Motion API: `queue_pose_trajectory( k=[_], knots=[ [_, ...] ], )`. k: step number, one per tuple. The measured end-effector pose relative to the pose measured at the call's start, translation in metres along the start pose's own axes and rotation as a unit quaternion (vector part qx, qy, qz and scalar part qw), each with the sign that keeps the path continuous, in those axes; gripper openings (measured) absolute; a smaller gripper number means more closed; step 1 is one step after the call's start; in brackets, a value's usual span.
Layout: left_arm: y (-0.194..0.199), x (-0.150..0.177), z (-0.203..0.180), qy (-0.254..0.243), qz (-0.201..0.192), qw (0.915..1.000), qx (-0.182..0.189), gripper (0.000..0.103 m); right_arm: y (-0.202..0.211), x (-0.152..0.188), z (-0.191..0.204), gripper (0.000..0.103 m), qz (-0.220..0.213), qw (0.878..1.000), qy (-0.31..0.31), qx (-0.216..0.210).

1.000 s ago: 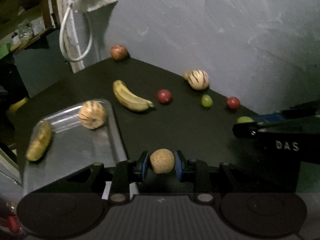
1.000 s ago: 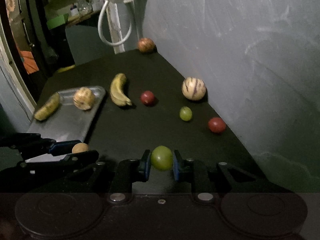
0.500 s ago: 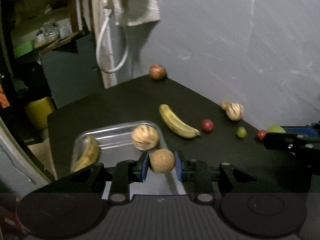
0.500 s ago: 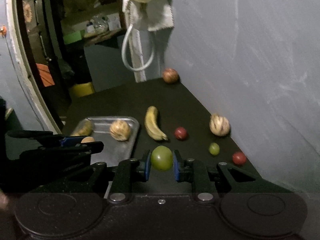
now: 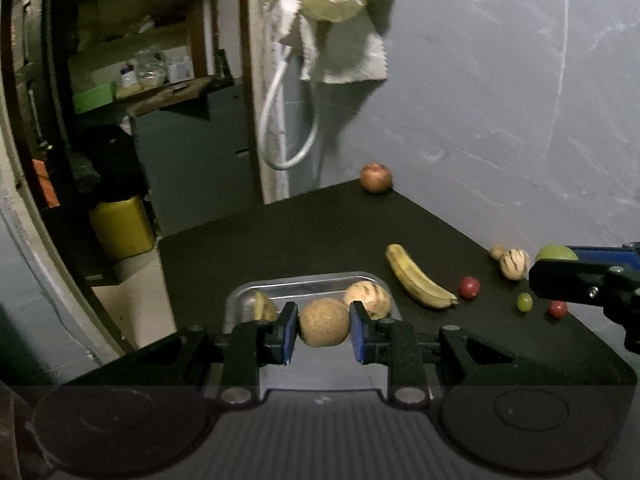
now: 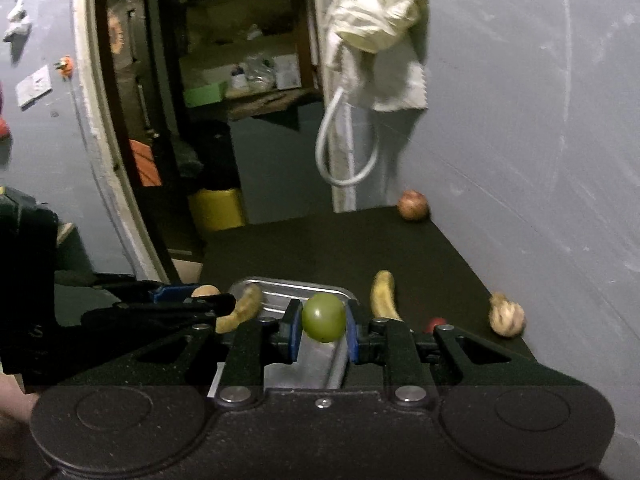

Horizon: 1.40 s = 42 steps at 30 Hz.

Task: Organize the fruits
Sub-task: 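Carry the brown fruit with the left tool while the right tool carries the grape toward the tray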

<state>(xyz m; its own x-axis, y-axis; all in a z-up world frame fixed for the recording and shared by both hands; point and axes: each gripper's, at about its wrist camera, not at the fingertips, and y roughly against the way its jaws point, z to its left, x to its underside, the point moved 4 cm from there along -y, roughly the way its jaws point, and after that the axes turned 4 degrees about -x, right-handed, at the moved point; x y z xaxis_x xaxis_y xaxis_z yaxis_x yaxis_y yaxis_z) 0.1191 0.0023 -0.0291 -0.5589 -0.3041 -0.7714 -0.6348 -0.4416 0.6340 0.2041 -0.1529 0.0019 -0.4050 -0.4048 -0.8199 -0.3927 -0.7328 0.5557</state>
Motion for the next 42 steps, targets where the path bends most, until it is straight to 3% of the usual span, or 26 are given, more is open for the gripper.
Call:
queue_pose_trajectory(
  k=[9, 24, 35, 42],
  knots=[
    [0.021, -0.004, 0.021, 0.012, -0.013, 0.9996, -0.024, 0.03, 0.007, -0.015, 0.025, 0.024, -0.024, 0.999, 0.013, -0.033],
    [0.031, 0.012, 0.035, 0.001, 0.006, 0.9994, -0.033, 0.03, 0.004, 0.008, 0.025, 0.024, -0.014, 0.998, -0.017, -0.058],
    [-0.021, 0.005, 0.032, -0.013, 0.032, 0.9993, 0.01, 0.03, -0.019, 0.013, 0.01, 0.024, 0.01, 0.999, -0.043, -0.022],
    [-0.072, 0.005, 0.034, -0.065, 0.05, 0.9942, 0.068, 0.03, -0.061, 0.022, 0.002, 0.024, 0.046, 0.996, -0.072, 0.002]
  ],
)
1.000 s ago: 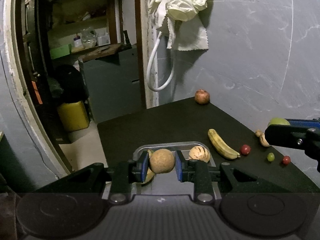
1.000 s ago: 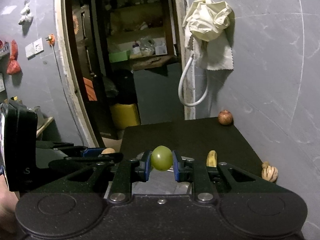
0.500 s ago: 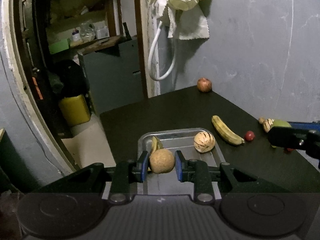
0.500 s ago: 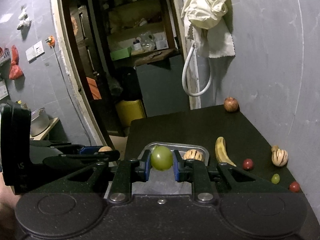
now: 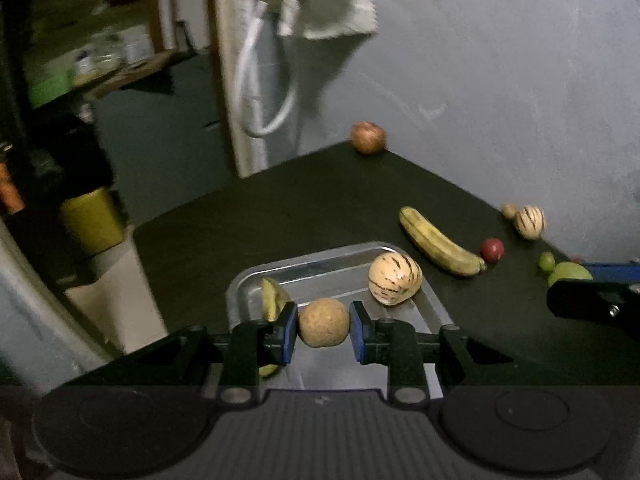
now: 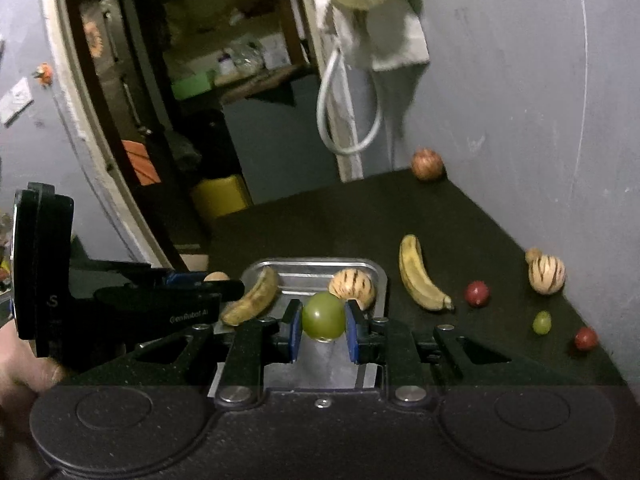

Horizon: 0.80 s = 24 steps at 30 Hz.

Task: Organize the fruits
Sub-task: 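Carry the brown fruit with the left tool while the right tool carries the grape toward the tray, then open the left tool over the tray dropping the brown fruit while the right tool releases the grape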

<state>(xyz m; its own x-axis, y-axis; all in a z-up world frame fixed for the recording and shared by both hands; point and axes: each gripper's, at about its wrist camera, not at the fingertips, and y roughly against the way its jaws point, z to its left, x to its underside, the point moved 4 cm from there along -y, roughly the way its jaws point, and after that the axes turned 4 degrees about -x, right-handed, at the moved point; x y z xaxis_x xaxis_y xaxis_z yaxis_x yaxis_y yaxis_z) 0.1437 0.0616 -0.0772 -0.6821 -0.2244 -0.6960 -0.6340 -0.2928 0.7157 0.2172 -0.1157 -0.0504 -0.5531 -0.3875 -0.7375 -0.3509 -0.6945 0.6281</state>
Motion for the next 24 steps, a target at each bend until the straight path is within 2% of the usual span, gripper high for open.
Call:
queue_pose_trajectory(
  k=[5, 9, 15, 24],
  knots=[
    [-0.038, -0.008, 0.009, -0.055, 0.014, 0.9967, 0.059, 0.03, -0.038, 0.004, 0.006, 0.024, 0.023, 1.0, 0.004, 0.006],
    [-0.066, -0.018, 0.01, -0.126, 0.018, 0.9866, 0.102, 0.03, -0.073, 0.009, 0.01, 0.024, 0.047, 0.999, 0.007, 0.016],
    [-0.096, -0.018, 0.001, -0.199, 0.034, 0.9673, 0.154, 0.03, -0.106, 0.023, 0.017, 0.024, 0.066, 0.996, 0.041, 0.035],
    [-0.128, -0.02, 0.003, -0.213, 0.066, 0.9547, 0.197, 0.03, -0.138, 0.034, 0.014, 0.024, 0.093, 0.992, 0.059, 0.054]
  ],
)
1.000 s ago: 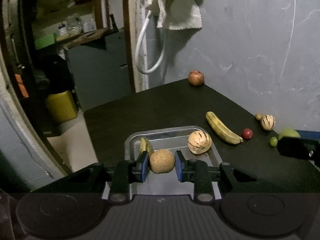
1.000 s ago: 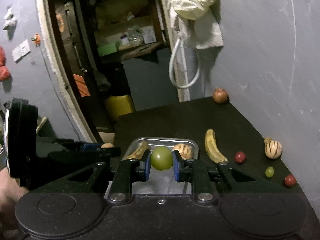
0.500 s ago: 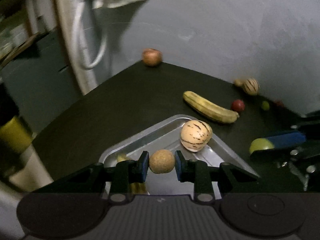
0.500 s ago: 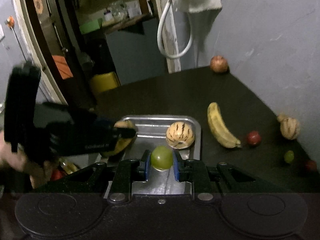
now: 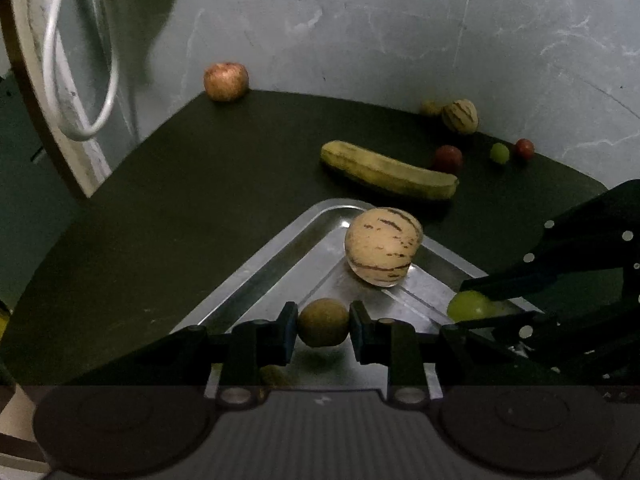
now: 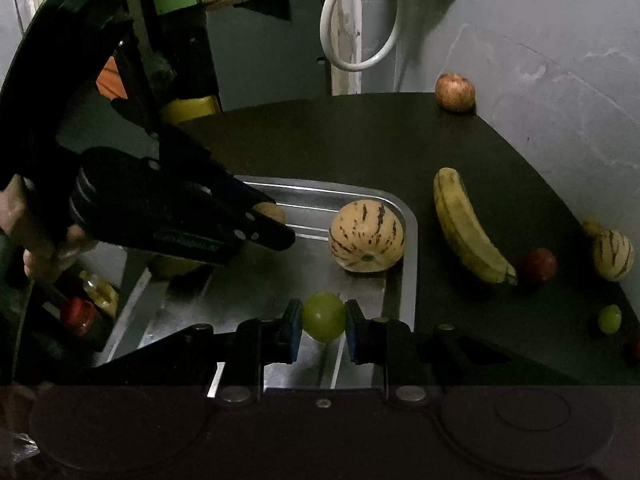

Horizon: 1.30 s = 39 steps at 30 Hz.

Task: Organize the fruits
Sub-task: 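Open the left tool over the tray dropping the brown fruit while the right tool releases the grape, then move the left tool toward the loose banana while the right tool moves toward another grape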

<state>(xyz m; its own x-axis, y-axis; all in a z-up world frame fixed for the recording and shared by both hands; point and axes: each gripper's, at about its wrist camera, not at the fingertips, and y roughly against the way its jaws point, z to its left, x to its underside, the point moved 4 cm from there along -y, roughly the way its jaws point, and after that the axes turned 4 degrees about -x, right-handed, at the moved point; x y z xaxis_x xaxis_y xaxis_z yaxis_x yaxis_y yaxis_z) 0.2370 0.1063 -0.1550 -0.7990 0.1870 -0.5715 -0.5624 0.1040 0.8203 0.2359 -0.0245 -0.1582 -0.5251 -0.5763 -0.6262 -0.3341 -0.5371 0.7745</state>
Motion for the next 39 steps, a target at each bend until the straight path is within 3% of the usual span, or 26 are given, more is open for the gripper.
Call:
queue_pose_trajectory(
  k=[11, 15, 18, 24, 31, 39],
  knots=[
    [-0.012, 0.005, 0.004, -0.014, 0.012, 0.9998, 0.002, 0.031, -0.019, 0.003, 0.004, 0.025, 0.018, 1.0, 0.01, 0.003],
    [-0.012, 0.005, 0.004, -0.018, 0.012, 0.9998, -0.002, 0.042, -0.022, 0.003, 0.003, 0.025, 0.021, 1.0, 0.007, -0.002],
    [-0.011, 0.004, 0.005, -0.012, 0.011, 0.9999, 0.0, 0.046, -0.022, 0.004, 0.002, 0.036, 0.017, 1.0, 0.005, -0.005],
    [-0.004, 0.001, 0.005, -0.003, 0.004, 1.0, 0.003, 0.049, -0.018, 0.004, 0.002, 0.038, 0.014, 1.0, 0.007, -0.006],
    [0.02, -0.011, 0.01, 0.046, -0.029, 0.9985, -0.003, 0.076, 0.002, 0.005, 0.005, 0.061, 0.001, 1.0, 0.021, -0.008],
    [0.057, -0.015, 0.013, 0.154, -0.07, 0.9855, -0.011, 0.089, 0.053, 0.01, -0.012, 0.088, -0.034, 0.999, -0.031, -0.009]
  ],
)
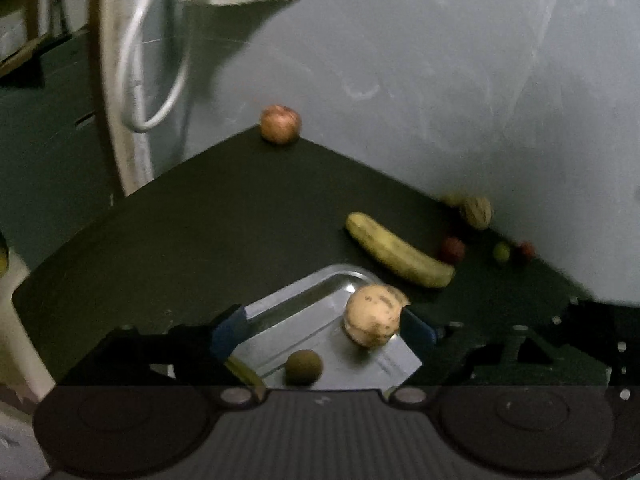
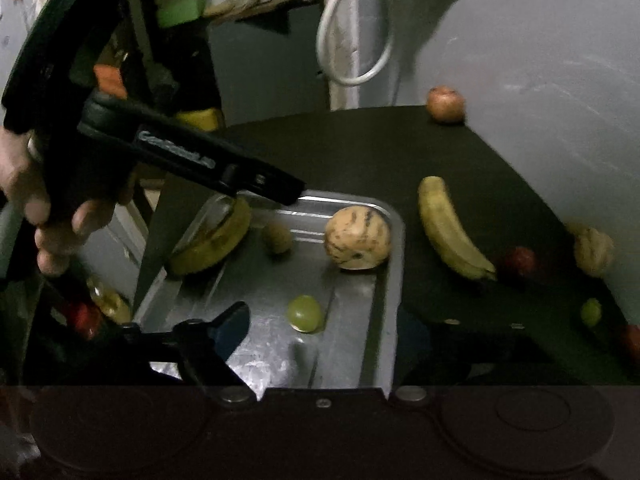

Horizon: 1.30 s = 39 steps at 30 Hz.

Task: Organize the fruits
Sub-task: 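Move the left tool toward the loose banana while the right tool moves toward another grape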

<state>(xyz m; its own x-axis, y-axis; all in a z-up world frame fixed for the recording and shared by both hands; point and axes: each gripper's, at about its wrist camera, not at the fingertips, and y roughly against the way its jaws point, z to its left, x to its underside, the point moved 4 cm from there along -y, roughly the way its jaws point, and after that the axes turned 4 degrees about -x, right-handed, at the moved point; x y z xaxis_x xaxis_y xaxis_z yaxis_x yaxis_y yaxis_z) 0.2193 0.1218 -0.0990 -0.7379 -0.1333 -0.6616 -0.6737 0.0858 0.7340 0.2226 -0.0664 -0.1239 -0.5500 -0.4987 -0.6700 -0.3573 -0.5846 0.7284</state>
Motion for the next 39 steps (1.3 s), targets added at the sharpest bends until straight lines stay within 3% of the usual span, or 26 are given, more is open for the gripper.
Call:
queue_pose_trajectory(
  k=[4, 10, 17, 20, 24, 31, 35, 39],
  knots=[
    [0.024, 0.0, -0.007, 0.034, -0.032, 0.9989, -0.008, 0.101, 0.03, 0.005, -0.019, 0.095, -0.017, 0.998, -0.056, -0.004],
    [0.041, 0.012, -0.027, 0.069, -0.015, 0.9975, -0.008, 0.102, 0.074, 0.02, -0.049, 0.102, -0.049, 0.989, -0.137, -0.001],
    [0.069, 0.027, -0.057, 0.107, -0.019, 0.9937, -0.027, 0.102, 0.105, 0.047, -0.068, 0.102, -0.033, 0.987, -0.159, -0.01],
    [0.079, 0.033, -0.072, 0.123, -0.009, 0.9922, 0.015, 0.102, 0.117, 0.057, -0.077, 0.102, -0.04, 0.986, -0.164, -0.005],
    [0.089, 0.038, -0.092, 0.089, -0.005, 0.9953, -0.036, 0.102, 0.133, 0.063, -0.082, 0.102, -0.059, 0.986, -0.158, -0.002],
    [0.111, 0.031, -0.126, 0.054, -0.024, 0.9955, -0.074, 0.102, 0.149, 0.063, -0.088, 0.102, -0.08, 0.984, -0.151, -0.039],
    [0.125, 0.026, -0.151, 0.009, -0.061, 0.9936, -0.094, 0.102, 0.157, 0.065, -0.087, 0.102, -0.097, 0.984, -0.142, -0.044],
    [0.131, 0.027, -0.161, 0.018, -0.06, 0.9934, -0.096, 0.102, 0.159, 0.069, -0.09, 0.102, -0.105, 0.981, -0.156, -0.038]
  ],
)
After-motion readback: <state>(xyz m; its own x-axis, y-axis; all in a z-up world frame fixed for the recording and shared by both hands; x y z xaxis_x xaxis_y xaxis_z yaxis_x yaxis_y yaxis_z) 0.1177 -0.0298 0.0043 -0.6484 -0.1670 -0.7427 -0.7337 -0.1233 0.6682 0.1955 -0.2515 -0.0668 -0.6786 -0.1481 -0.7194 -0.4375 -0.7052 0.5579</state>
